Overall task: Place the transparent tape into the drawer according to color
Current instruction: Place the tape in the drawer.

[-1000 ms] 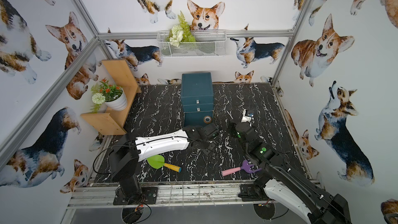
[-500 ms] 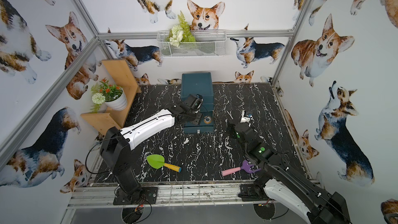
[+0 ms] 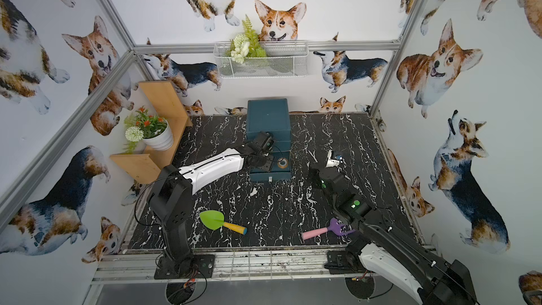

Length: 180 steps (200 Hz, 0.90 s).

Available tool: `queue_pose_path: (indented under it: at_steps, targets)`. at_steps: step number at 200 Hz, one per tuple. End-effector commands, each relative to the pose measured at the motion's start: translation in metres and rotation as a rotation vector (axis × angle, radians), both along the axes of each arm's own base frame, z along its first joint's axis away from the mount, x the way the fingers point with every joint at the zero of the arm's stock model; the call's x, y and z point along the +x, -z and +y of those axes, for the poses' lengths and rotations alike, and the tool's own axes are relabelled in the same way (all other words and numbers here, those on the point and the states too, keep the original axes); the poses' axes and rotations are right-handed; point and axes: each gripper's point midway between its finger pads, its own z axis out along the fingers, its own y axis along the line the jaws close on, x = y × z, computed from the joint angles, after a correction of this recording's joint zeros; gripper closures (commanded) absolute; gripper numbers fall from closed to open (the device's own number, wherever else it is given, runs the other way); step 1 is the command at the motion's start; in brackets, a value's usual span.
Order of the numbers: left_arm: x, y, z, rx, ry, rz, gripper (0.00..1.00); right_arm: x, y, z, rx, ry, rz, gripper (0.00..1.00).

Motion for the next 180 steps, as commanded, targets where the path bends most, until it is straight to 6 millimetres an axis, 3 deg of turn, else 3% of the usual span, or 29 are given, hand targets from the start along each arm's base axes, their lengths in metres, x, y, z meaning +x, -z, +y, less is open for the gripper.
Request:
queue_pose_path:
  at_steps: [1, 52, 85, 144, 151, 161, 180]
  targets:
    - [-0.003, 0.017, 0.011, 0.054, -0.027, 0.037, 0.37, 0.004, -0.008, 0.005, 0.034, -0.007, -0.032, 0.09]
    - [-0.003, 0.021, 0.017, 0.081, -0.049, 0.036, 0.29, 0.005, -0.005, 0.007, 0.038, -0.016, -0.028, 0.09]
    - [-0.002, 0.004, 0.014, 0.051, -0.051, 0.012, 0.24, 0.006, -0.008, 0.009, 0.040, -0.023, -0.034, 0.08]
    - [-0.019, -0.086, 0.004, -0.097, -0.044, -0.147, 0.13, 0.007, -0.003, 0.015, 0.037, -0.054, -0.019, 0.08]
    - [-0.023, -0.090, 0.004, -0.112, -0.042, -0.156, 0.13, 0.007, -0.002, 0.017, 0.038, -0.064, -0.016, 0.08]
    - [-0.033, -0.114, 0.006, -0.163, -0.038, -0.203, 0.11, 0.007, 0.000, 0.021, 0.041, -0.087, -0.012, 0.09]
    - [-0.056, -0.129, 0.013, -0.216, -0.032, -0.257, 0.05, 0.006, 0.001, 0.030, 0.047, -0.135, -0.013, 0.09]
